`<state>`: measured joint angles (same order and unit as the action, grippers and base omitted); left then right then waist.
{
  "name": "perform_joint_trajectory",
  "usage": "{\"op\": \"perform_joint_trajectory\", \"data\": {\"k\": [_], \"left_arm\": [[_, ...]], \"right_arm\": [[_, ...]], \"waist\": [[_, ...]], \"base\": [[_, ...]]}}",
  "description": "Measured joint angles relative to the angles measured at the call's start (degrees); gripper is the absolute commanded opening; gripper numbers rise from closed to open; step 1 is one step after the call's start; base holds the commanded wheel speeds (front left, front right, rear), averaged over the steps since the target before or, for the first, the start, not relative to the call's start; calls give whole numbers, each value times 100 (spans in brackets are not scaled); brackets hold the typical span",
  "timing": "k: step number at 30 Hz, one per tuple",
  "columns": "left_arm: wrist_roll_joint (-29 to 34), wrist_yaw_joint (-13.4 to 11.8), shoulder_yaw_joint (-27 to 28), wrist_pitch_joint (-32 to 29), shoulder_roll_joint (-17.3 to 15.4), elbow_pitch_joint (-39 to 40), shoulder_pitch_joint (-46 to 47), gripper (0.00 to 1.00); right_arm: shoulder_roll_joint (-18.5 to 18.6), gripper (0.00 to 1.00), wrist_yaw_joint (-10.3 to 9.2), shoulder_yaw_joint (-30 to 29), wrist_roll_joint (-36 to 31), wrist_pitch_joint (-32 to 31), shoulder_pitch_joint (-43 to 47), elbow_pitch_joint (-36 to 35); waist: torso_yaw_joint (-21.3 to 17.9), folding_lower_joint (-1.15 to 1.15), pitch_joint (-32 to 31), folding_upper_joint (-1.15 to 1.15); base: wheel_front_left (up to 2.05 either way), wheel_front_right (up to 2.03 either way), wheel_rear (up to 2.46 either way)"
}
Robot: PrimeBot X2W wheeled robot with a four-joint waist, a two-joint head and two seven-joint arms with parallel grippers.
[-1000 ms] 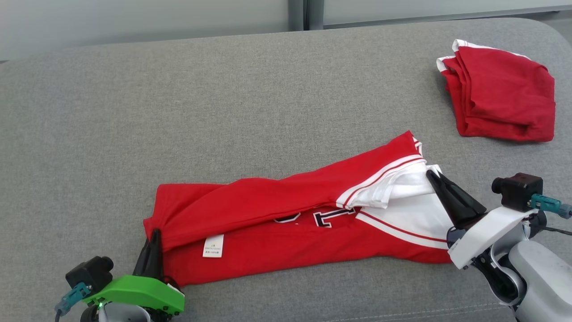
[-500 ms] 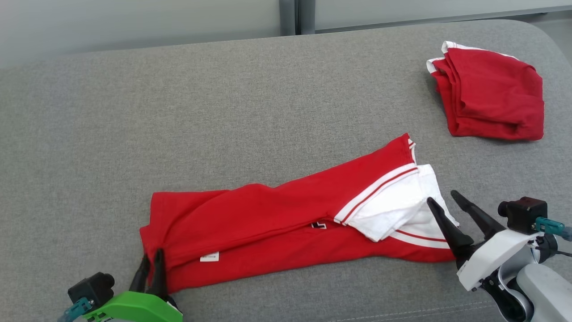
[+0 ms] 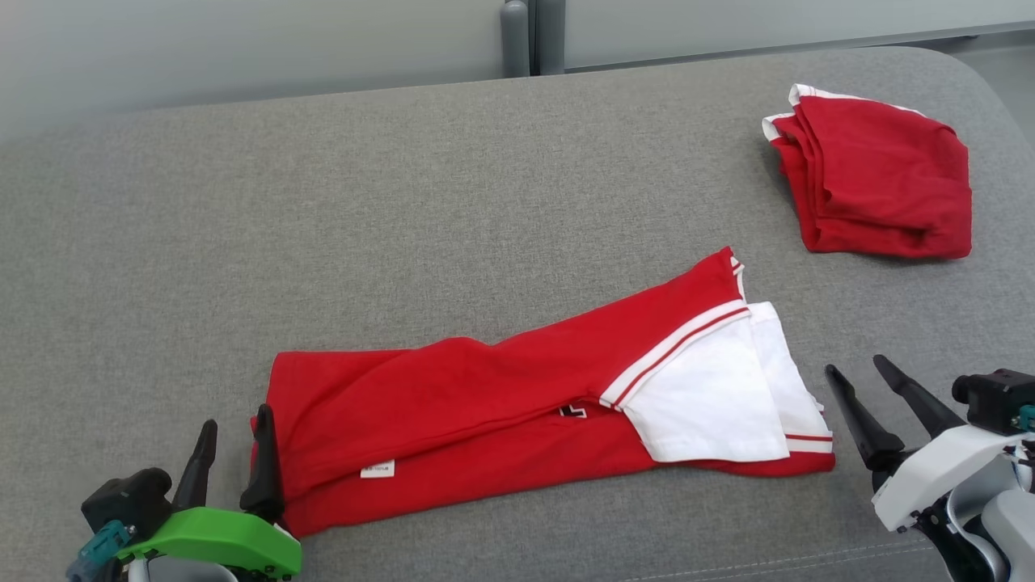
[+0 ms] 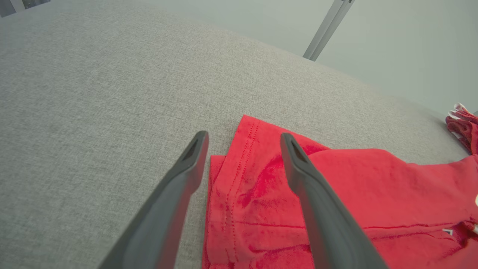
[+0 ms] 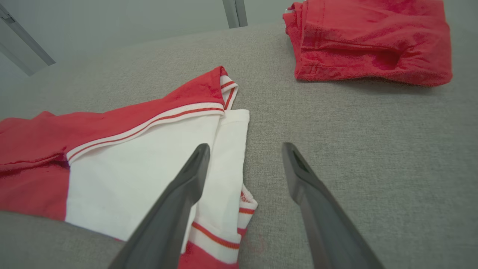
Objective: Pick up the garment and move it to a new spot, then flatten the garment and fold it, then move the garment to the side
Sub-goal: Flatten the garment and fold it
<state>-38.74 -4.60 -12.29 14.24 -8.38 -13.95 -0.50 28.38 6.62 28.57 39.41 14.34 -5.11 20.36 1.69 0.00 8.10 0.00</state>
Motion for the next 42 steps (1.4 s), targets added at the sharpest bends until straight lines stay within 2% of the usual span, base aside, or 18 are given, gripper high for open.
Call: {"op": "perform_joint_trajectory", "data": {"k": [7, 21, 30, 42], "left_arm": [[235, -46, 88, 1, 22, 394, 19, 100], [520, -46, -56, 2, 250, 800, 51, 100], [563, -47, 71, 18, 350, 943, 47, 100], [636, -47, 129, 18, 403, 1079, 43, 100]], "right_arm": [[53, 100, -14, -100, 185, -25, -55, -2], [-126, 100, -9, 26, 945, -1355, -783, 547], [-140, 100, -9, 65, 1069, -2054, -1202, 935], [-331, 100, -8, 338, 1101, -2663, -1593, 1276]], "waist": [[-16, 0, -111, 0], [316, 0, -13, 0], [562, 0, 98, 0], [629, 0, 193, 0]], "base": [[0, 0, 0], [0, 0, 0], [0, 0, 0], [0, 0, 0]]}}
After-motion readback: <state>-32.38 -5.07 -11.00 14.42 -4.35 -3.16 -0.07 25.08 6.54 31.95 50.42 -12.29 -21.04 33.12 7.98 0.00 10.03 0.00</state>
